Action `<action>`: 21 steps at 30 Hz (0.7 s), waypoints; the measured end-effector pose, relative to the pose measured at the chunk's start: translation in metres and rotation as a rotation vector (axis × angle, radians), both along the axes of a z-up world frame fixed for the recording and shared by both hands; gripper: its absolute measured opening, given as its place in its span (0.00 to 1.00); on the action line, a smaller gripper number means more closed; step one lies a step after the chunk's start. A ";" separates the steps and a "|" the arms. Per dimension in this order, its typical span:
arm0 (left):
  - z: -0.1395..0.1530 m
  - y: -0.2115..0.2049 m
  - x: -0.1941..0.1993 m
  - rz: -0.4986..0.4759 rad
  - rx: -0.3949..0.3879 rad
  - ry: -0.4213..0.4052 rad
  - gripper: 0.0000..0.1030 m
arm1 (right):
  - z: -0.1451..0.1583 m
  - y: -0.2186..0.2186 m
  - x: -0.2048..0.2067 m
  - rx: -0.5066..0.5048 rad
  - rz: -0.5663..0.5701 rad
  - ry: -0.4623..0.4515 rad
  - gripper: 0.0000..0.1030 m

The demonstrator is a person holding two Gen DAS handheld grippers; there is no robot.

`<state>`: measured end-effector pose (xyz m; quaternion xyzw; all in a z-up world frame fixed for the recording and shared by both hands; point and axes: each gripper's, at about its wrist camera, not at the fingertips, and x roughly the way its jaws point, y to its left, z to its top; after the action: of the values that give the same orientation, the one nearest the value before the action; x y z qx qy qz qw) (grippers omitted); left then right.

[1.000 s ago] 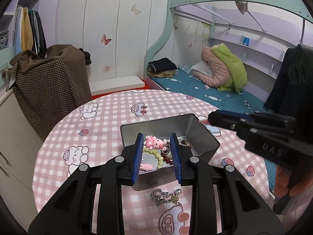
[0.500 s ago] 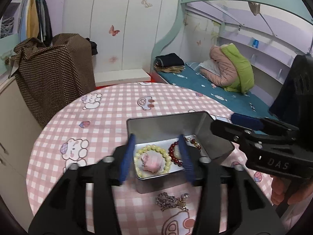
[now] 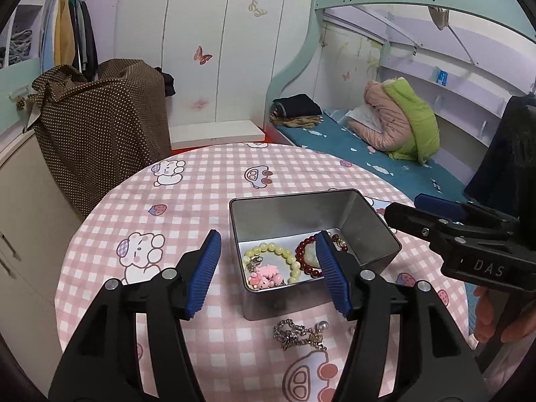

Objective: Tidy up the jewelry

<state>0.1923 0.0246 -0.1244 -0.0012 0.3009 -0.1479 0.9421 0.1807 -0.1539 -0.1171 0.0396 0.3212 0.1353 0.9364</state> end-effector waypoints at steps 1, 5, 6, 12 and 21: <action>0.000 0.000 -0.002 0.003 0.000 0.000 0.58 | 0.001 0.000 -0.001 0.000 0.000 -0.001 0.65; 0.002 0.002 -0.008 0.007 0.003 -0.001 0.61 | 0.002 -0.002 -0.009 -0.005 -0.009 -0.006 0.66; 0.002 0.002 -0.010 0.007 0.005 -0.002 0.61 | 0.003 -0.003 -0.011 -0.005 -0.012 -0.007 0.67; -0.001 0.003 -0.023 0.010 0.015 0.007 0.66 | 0.001 -0.007 -0.026 -0.012 -0.016 -0.006 0.67; -0.013 0.010 -0.045 0.011 0.023 0.035 0.76 | -0.020 0.003 -0.043 -0.045 0.025 0.050 0.67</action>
<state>0.1473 0.0351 -0.1376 0.0052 0.3191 -0.1392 0.9374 0.1379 -0.1513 -0.1376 0.0179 0.3478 0.1388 0.9271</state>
